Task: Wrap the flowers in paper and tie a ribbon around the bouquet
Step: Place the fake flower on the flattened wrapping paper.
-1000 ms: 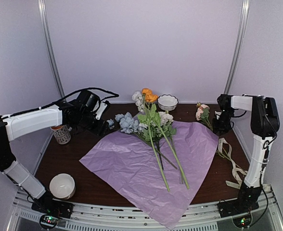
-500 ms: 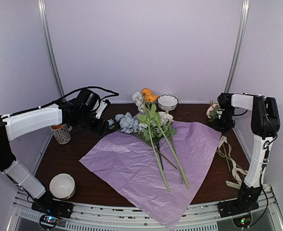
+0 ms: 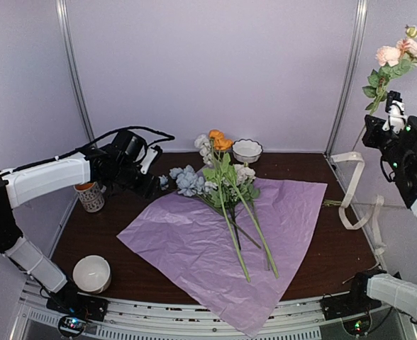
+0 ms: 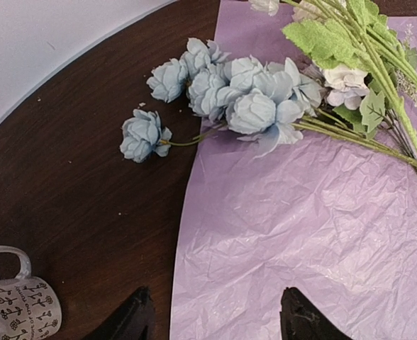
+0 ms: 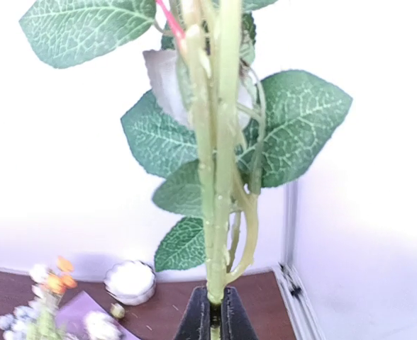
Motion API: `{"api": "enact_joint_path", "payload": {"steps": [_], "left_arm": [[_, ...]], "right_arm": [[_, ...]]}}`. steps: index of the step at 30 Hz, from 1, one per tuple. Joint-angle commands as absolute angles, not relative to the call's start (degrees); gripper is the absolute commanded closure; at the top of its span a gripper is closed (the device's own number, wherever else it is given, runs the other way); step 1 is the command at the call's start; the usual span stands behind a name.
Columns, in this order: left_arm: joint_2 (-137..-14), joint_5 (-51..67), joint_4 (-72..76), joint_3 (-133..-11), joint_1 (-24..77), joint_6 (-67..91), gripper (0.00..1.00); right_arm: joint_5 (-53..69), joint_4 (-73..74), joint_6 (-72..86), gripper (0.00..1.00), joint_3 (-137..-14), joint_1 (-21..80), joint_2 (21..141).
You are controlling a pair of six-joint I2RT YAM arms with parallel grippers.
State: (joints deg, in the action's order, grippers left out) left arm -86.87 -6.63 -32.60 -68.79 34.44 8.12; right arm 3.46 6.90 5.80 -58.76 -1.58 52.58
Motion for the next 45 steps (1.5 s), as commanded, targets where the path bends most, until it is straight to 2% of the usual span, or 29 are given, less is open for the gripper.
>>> {"api": "enact_joint_path", "payload": {"steps": [1,4,7,13,15,18,21,27,29,34,39,40,41,44,45], "left_arm": [[-84.5,-6.5,-30.5,-68.5,34.0,8.1,0.36],[-83.8,-6.3,-30.2,-68.0,34.0,8.1,0.36],[-83.4,-6.0,-29.8,-67.6,34.1,8.2,0.36],[-82.9,-4.8,-29.1,-67.5,34.0,8.8,0.36],[-82.6,-4.7,-29.2,-67.6,34.1,8.9,0.36],[-82.4,-4.5,-29.1,-67.8,34.0,9.0,0.36],[-82.5,-3.8,-29.2,-68.2,34.1,9.4,0.36],[-82.2,-3.1,-29.0,-67.9,34.2,10.8,0.36],[-82.0,-2.6,-28.9,-67.4,34.1,11.3,0.36],[-81.4,-2.2,-28.2,-65.2,34.2,12.1,0.36],[-81.6,-2.3,-27.6,-64.4,34.2,11.9,0.36],[-81.8,-2.3,-27.6,-64.5,34.2,11.7,0.36],[-82.0,-2.4,-27.6,-64.6,34.2,11.4,0.36],[-83.0,-2.6,-27.7,-65.2,34.2,10.6,0.36],[-83.3,-2.6,-27.7,-65.4,34.2,10.5,0.36]], "right_arm": [[9.8,-14.2,10.1,1.00,-48.4,-1.2,45.2],[8.9,-17.1,9.6,1.00,-46.2,-1.2,41.1],[18.6,-17.2,9.6,1.00,-47.3,-1.2,39.4],[25.8,-4.7,18.0,1.00,-56.0,-0.5,43.7],[28.5,-2.1,20.7,1.00,-57.2,3.3,45.5],[25.7,3.7,19.2,1.00,-58.6,15.3,49.3],[23.8,8.1,20.0,1.00,-61.1,25.6,57.2],[18.2,12.4,29.1,1.00,-67.1,37.5,77.0],[16.9,17.6,28.0,1.00,-73.1,40.8,84.6],[12.7,32.5,26.9,1.00,-85.7,42.6,101.4],[8.0,35.1,26.8,1.00,-89.1,43.1,109.2],[7.1,34.9,26.9,0.98,-89.1,43.1,109.7],[6.3,34.8,26.8,0.93,-89.1,43.1,110.1],[4.0,36.2,26.4,0.63,-90.5,43.1,111.1],[4.0,36.9,26.3,0.58,-91.1,43.0,111.1]]}}
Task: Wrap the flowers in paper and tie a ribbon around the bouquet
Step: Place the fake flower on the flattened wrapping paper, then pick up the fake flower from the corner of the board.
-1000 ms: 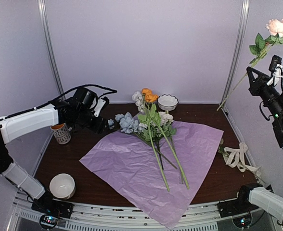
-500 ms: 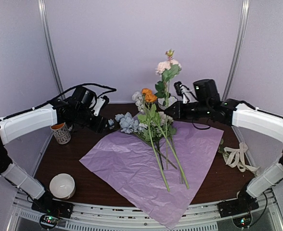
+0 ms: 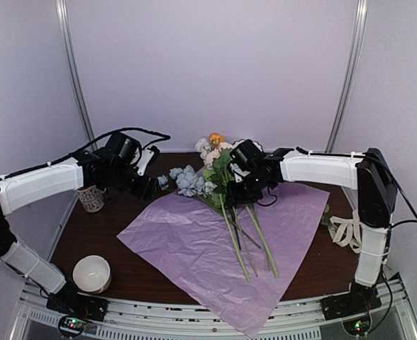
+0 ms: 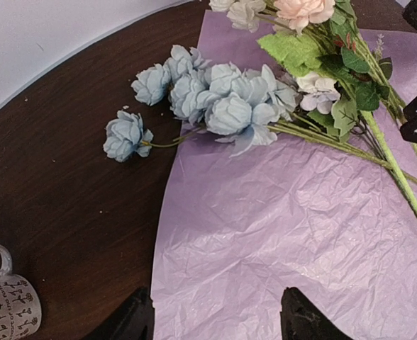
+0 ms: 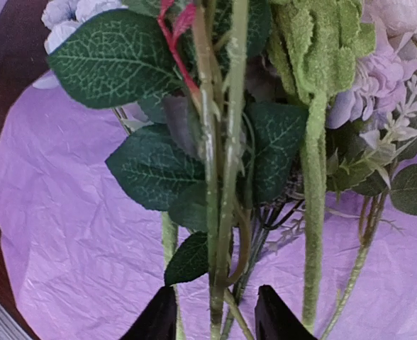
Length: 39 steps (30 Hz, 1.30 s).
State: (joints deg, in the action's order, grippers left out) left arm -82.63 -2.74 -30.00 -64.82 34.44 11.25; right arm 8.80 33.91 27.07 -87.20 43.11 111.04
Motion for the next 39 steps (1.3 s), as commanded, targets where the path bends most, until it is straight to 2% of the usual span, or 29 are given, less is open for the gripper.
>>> {"api": "enact_joint_path", "payload": {"steps": [1,9,15,19,23,30,39], "left_arm": [[-83.7,-2.6,-27.7,-65.6,34.2,10.3,0.36],[-85.1,-2.9,-27.8,-66.1,34.2,9.6,0.36],[-86.1,-3.1,-28.4,-67.4,34.2,8.7,0.36],[-86.7,-2.9,-28.7,-68.5,34.3,8.3,0.36],[-87.2,-2.9,-28.9,-69.0,34.2,8.0,0.36],[-87.2,-3.5,-29.8,-69.6,34.2,7.9,0.36],[-88.2,-4.1,-30.4,-70.7,34.3,7.4,0.36]], "right_arm": [[4.3,37.4,26.3,0.57,-91.4,43.0,110.9],[10.5,35.9,25.2,0.54,-87.5,37.5,97.1],[9.3,39.0,20.9,0.50,-76.8,19.7,85.5],[4.5,47.4,15.9,0.49,-74.4,3.6,89.9],[3.3,51.4,11.8,0.53,-77.8,-3.9,98.8],[6.0,57.6,6.3,0.52,-85.1,-4.1,112.2],[12.3,56.1,0.8,0.52,-82.0,4.5,109.4]]}}
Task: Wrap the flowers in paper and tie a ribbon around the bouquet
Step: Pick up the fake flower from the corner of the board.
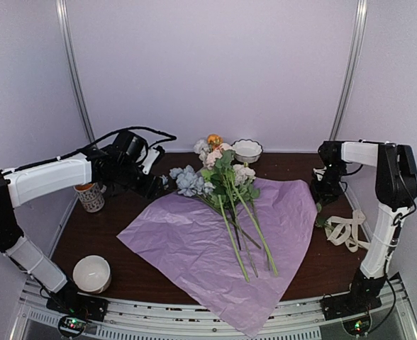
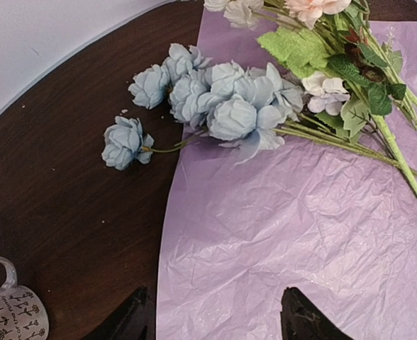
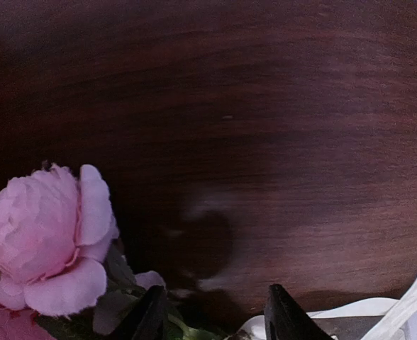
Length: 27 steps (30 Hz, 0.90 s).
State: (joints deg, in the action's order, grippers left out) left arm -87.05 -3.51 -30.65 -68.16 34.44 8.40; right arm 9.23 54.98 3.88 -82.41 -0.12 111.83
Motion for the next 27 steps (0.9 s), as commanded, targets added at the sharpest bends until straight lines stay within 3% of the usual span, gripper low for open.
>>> {"api": "enact_joint_path", "payload": {"steps": [1,15,16,21,27], "left_arm": [[-88.3,-4.0,-30.4,-70.8,34.2,7.4,0.36],[-87.8,-4.8,-30.8,-70.0,34.2,7.1,0.36],[-87.7,-4.8,-30.8,-70.0,34.2,7.2,0.36],[-87.3,-4.8,-30.7,-69.9,34.2,7.2,0.36],[-86.4,-5.7,-30.9,-69.1,34.2,7.0,0.36]], "right_arm": [[12.4,56.1,0.9,0.52,-82.0,5.5,109.5],[10.4,53.7,3.0,0.53,-80.4,12.8,113.4],[10.1,53.9,3.0,0.57,-80.4,12.9,113.5],[9.8,54.2,3.2,0.98,-80.4,12.9,112.6],[5.7,53.2,6.2,1.00,-82.5,10.9,107.4]]}}
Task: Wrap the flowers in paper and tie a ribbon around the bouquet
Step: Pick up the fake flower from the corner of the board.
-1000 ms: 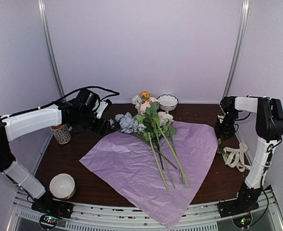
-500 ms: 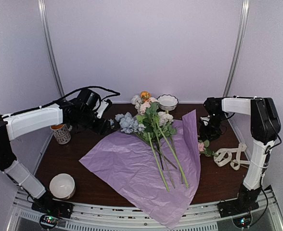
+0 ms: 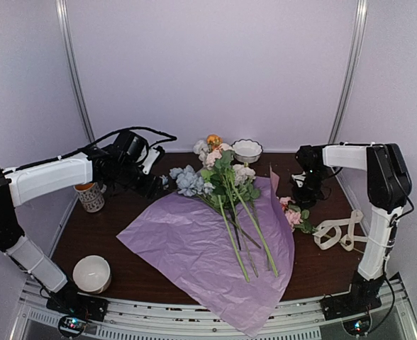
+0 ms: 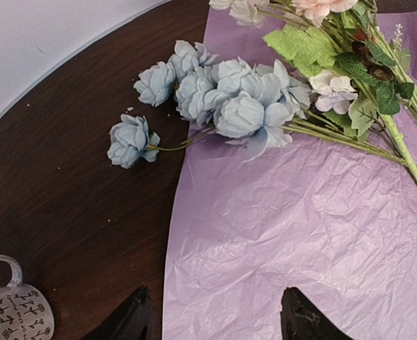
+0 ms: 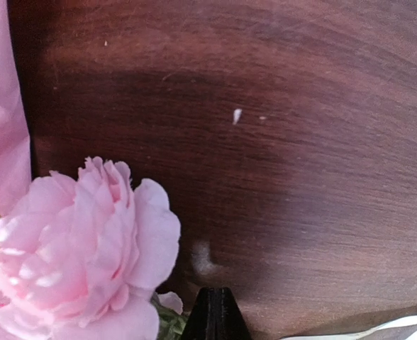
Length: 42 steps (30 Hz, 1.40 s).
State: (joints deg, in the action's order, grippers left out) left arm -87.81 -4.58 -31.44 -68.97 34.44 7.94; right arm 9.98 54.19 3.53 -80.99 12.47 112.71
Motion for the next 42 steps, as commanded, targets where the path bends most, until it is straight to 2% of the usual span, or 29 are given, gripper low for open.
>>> {"api": "enact_joint_path", "payload": {"steps": [1,6,11,12,13,14,15,17,22,26,28,30,32,36,38,42], "left_arm": [[-86.3,-5.7,-30.9,-69.0,34.2,7.1,0.36],[-86.3,-5.6,-30.9,-69.1,34.2,7.2,0.36],[-86.3,-5.6,-30.9,-69.1,34.2,7.2,0.36],[-86.4,-5.6,-30.9,-69.1,34.2,7.2,0.36],[-86.4,-5.5,-30.8,-69.1,34.2,7.2,0.36],[-86.6,-5.4,-30.8,-69.2,34.2,7.2,0.36],[-86.7,-5.3,-30.8,-69.2,34.2,7.2,0.36],[-86.7,-5.1,-30.8,-69.3,34.2,7.3,0.36],[-86.4,-5.4,-30.8,-69.1,34.2,7.1,0.36],[-86.5,-5.2,-30.8,-69.1,34.2,7.3,0.36],[-86.6,-5.0,-30.8,-69.2,34.2,7.4,0.36],[-86.7,-4.9,-30.8,-69.2,34.2,7.5,0.36],[-86.6,-4.9,-30.9,-69.2,34.2,7.5,0.36],[-86.3,-5.1,-31.2,-69.2,34.2,7.5,0.36],[-86.2,-5.2,-31.4,-69.3,34.3,7.6,0.36],[-86.1,-5.4,-31.4,-69.1,34.2,7.6,0.36]], "right_arm": [[5.1,52.7,6.9,1.00,-82.8,10.2,106.3],[2.0,52.6,8.2,1.00,-84.1,7.0,102.2],[7.7,53.0,5.1,1.00,-81.7,8.2,99.5],[9.3,52.9,4.4,0.91,-80.8,8.8,99.2],[11.1,52.7,4.0,0.74,-79.9,9.6,99.0],[12.4,52.9,4.2,0.63,-79.2,10.2,99.3],[13.0,53.0,4.8,0.59,-78.5,10.7,99.8],[12.8,52.8,6.1,0.54,-76.6,11.3,100.5],[13.1,50.5,7.6,0.51,-72.7,12.2,100.9],[13.4,49.2,7.9,0.39,-71.4,13.4,101.6],[13.7,49.0,7.8,0.37,-71.3,14.0,103.0],[13.8,48.5,8.0,0.38,-71.4,14.2,104.2],[14.6,47.7,8.3,0.44,-71.4,14.2,104.9],[15.8,46.6,8.2,0.85,-72.1,14.1,103.7],[14.9,46.3,9.2,0.99,-72.7,13.0,101.3],[15.3,44.8,12.5,1.00,-73.9,9.6,92.8]]}}
